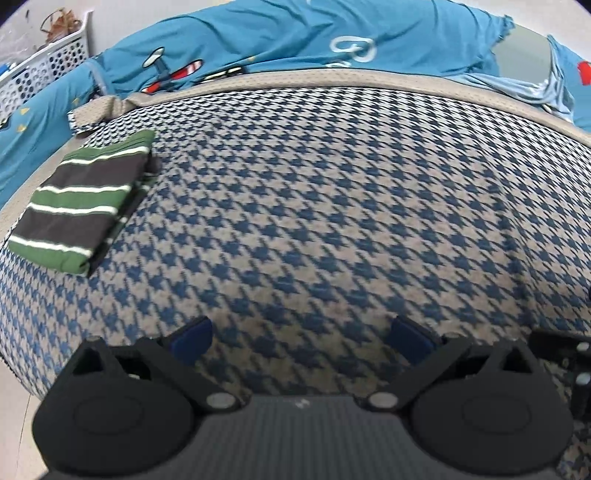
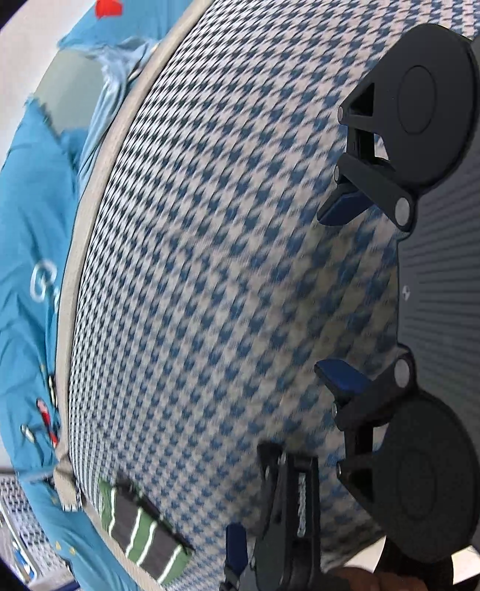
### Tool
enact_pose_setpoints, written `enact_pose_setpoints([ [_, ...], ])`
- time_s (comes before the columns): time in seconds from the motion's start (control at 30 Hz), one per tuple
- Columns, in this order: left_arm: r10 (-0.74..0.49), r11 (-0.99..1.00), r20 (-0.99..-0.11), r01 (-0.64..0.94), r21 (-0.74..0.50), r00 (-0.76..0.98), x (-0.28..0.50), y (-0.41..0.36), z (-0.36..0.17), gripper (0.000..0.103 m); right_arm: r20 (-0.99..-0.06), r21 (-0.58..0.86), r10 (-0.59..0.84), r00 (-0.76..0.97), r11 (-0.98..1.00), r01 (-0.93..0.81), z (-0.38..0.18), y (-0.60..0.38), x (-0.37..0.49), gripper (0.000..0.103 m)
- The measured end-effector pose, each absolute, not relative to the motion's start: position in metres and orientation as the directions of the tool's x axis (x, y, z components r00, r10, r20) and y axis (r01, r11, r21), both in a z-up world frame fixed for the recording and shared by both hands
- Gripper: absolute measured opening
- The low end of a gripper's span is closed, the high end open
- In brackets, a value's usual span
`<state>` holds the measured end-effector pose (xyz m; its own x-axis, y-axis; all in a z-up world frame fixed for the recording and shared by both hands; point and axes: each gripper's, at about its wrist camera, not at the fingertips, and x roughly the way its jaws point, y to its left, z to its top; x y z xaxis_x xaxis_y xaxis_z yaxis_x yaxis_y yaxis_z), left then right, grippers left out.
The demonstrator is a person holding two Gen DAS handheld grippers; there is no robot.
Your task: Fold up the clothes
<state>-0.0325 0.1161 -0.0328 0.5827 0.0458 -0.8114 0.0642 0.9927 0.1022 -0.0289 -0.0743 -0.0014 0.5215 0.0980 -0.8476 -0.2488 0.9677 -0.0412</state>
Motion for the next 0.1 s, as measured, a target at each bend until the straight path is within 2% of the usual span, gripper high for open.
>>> enact_pose_setpoints([
  [0.1, 0.030, 0.991, -0.812, 0.088, 0.101, 0.583, -0.032, 0.106, -0.034, 0.103, -0.853, -0.046, 0.069, 0.517, 0.977, -0.208, -0.008, -0.097, -0.028, 0.080],
])
